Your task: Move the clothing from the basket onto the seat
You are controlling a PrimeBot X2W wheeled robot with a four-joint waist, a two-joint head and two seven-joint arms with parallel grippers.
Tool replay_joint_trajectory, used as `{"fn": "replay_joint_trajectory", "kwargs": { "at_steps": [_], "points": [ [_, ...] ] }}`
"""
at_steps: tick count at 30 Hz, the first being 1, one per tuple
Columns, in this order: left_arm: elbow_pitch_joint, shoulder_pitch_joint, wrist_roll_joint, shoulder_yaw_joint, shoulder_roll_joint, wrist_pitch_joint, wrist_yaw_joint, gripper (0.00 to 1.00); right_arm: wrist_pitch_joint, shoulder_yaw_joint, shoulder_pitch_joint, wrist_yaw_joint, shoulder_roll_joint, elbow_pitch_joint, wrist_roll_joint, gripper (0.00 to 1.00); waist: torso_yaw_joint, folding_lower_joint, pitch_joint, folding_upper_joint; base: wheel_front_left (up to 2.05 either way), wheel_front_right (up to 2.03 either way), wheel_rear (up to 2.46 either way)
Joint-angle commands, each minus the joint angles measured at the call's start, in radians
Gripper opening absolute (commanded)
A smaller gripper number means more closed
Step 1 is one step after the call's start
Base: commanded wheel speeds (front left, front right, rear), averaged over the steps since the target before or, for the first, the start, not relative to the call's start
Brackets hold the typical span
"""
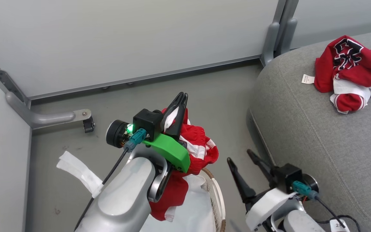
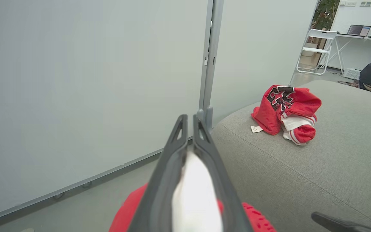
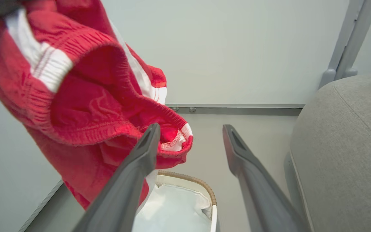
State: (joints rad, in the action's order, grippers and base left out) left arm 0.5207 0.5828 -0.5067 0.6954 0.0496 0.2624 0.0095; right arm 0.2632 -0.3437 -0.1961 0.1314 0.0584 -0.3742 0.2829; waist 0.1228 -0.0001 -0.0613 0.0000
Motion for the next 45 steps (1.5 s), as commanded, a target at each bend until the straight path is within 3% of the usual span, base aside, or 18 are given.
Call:
{"fn": "replay_joint_trajectory", "kwargs": {
  "at_steps": [1, 9, 20, 31, 32, 33, 34, 45],
  "points": [
    [-0.006, 0.017, -0.012, 0.008, 0.002, 0.003, 0.009, 0.00, 0.002, -0.033, 0.010, -0.001, 0.010, 0.008, -0.008, 1.00, 0.002, 0.0001, 0.004, 0.0000, 0.00, 0.00, 0.00],
    [0.000, 0.021, -0.029, 0.045, 0.002, 0.003, 0.020, 0.00, 0.002, -0.266, -0.023, -0.001, 0.052, 0.066, 0.030, 1.00, -0.006, 0.0001, 0.006, 0.0000, 0.00, 0.00, 0.00],
    [0.002, 0.033, -0.062, 0.110, 0.002, 0.003, 0.018, 0.00, 0.002, -0.360, -0.104, -0.001, 0.035, 0.022, 0.061, 1.00, -0.055, 0.0001, 0.008, 0.0000, 0.00, 0.00, 0.00],
    [0.002, 0.039, -0.097, 0.150, 0.002, 0.003, 0.034, 0.00, 0.002, -0.375, -0.143, -0.001, 0.009, -0.008, 0.077, 1.00, -0.087, 0.0001, -0.009, 0.0000, 0.00, 0.00, 0.00],
    [0.002, 0.039, -0.097, 0.150, 0.002, 0.003, 0.035, 0.00, 0.002, -0.374, -0.143, -0.001, 0.008, -0.008, 0.078, 0.86, -0.087, 0.0001, -0.011, 0.0000, 0.00, 0.00, 0.00],
    [0.000, 0.039, -0.096, 0.151, 0.002, 0.003, 0.036, 0.00, 0.002, -0.370, -0.144, -0.001, 0.008, -0.003, 0.080, 0.34, -0.087, 0.0001, -0.013, 0.0000, 0.00, 0.00, 0.00],
    [-0.002, 0.040, -0.096, 0.152, 0.002, 0.003, 0.036, 0.00, 0.002, -0.366, -0.145, -0.001, 0.007, 0.005, 0.082, 0.00, -0.086, 0.0001, -0.014, 0.0000, 0.00, 0.00, 0.00],
    [0.024, 0.011, -0.094, 0.147, 0.002, 0.003, 0.032, 0.00, 0.002, -0.312, -0.119, -0.001, 0.014, 0.019, 0.094, 0.00, -0.056, 0.0001, -0.025, 0.0000, 0.00, 0.00, 0.00]
  ]
}}
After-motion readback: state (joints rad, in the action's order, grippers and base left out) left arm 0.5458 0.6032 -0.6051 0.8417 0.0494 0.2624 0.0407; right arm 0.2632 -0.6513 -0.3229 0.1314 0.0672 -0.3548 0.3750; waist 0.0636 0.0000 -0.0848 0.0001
